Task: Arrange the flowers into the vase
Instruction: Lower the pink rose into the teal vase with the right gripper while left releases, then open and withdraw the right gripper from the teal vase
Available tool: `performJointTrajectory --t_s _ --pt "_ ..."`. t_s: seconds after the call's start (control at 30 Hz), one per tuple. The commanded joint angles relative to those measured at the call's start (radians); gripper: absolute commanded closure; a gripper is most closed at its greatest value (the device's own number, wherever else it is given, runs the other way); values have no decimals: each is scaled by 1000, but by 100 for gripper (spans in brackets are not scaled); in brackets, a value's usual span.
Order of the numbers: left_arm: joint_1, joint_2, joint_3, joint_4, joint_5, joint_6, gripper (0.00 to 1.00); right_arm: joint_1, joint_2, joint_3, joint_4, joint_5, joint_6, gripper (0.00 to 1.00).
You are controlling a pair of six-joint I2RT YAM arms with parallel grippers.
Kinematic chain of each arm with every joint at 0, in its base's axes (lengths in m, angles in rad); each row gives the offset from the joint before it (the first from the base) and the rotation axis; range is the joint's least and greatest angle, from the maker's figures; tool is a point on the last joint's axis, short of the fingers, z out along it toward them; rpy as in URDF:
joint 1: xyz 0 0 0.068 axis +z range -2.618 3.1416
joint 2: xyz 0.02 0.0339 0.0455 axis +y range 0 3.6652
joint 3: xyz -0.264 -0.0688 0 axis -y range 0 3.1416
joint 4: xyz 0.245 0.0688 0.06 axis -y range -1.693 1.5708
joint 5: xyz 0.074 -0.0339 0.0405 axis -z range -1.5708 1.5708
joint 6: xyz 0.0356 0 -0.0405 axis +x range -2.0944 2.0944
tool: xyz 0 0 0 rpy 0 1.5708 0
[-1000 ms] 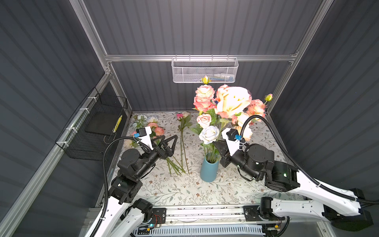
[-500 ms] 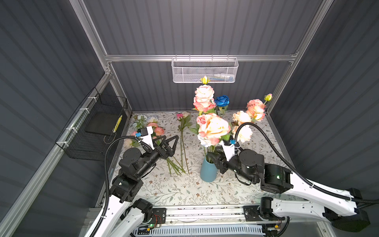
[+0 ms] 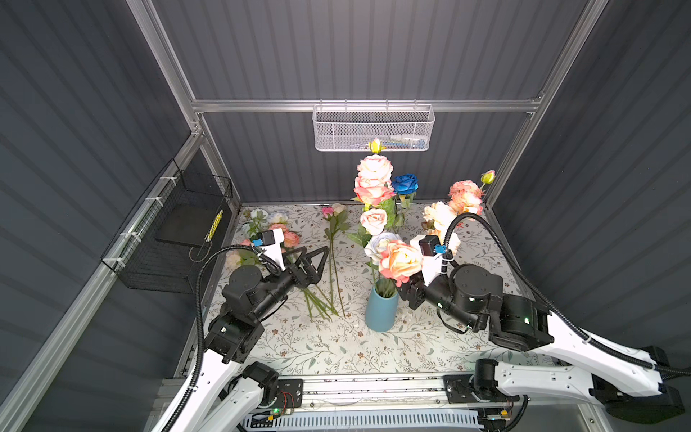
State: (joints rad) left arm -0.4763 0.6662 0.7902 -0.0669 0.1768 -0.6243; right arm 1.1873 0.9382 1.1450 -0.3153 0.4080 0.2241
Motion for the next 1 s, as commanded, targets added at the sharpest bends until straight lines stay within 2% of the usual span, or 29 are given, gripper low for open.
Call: performJointTrajectory --t_s 0.0,0.03,0.13,0.23,0.3,0.43,0.53,0.67,0.83,0.97 --pt "3 4 15 17 21 -6 0 5 17 23 -10 8 -9 70" --pt "3 4 16 18 23 -7 0 5 21 24 -14 8 -7 77" --pt "3 9 12 21 27 -10 0 6 29 16 -21 5 1 89" --pt "3 12 3 26 32 -10 0 6 38 -2 -30 -4 18 91" --pt "2 11 1 21 25 -11 0 10 44 -4 -42 -6 29 84" --pt "4 4 9 -13 -11 -3 0 24 16 -7 -38 -15 24 46" --pt "4 9 14 -30 -25 -3 0 23 -12 -10 -42 -69 24 32" --pt "3 17 17 -39 -38 -7 0 23 -48 -13 -68 -128 37 22" --pt "3 29 25 -78 -96 -13 0 23 -120 -26 -136 -178 69 17" --pt "2 50 22 -79 -100 -17 0 23 -196 -58 -161 -197 95 14"
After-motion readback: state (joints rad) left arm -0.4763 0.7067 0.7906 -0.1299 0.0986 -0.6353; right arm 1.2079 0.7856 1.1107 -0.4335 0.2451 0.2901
